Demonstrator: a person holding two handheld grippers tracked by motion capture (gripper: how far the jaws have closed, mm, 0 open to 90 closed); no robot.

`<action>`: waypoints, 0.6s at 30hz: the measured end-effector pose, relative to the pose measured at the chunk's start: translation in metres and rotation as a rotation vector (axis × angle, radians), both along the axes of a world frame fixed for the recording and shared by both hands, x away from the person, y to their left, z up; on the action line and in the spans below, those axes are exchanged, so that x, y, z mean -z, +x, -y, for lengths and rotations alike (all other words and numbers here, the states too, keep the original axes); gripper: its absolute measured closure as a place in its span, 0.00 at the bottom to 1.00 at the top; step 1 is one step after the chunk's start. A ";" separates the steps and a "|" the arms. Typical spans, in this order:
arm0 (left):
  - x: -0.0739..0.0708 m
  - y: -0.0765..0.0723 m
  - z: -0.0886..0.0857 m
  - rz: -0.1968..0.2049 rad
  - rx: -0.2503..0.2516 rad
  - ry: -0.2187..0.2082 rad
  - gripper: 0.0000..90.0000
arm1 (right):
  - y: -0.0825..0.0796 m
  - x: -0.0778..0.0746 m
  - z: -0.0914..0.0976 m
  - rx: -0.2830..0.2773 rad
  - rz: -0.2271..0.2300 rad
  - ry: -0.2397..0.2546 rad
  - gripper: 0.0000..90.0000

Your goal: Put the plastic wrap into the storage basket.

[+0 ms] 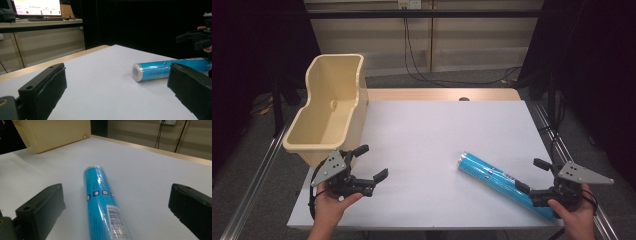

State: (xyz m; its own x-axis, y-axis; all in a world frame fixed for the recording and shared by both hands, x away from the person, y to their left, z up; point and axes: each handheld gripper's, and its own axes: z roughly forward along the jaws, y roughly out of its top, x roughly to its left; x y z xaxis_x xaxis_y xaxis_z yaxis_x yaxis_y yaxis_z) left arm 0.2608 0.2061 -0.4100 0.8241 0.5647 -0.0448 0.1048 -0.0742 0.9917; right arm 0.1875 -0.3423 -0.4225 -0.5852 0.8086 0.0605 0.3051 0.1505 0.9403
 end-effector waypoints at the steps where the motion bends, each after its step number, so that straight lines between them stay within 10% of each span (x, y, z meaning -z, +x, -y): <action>1: 0.000 0.000 0.000 0.001 0.002 0.000 0.02 | 0.000 0.000 -0.001 -0.003 -0.002 -0.003 0.00; 18: 0.002 0.002 0.002 -0.009 0.009 0.017 0.02 | 0.009 0.000 -0.006 -0.025 -0.103 -0.064 0.00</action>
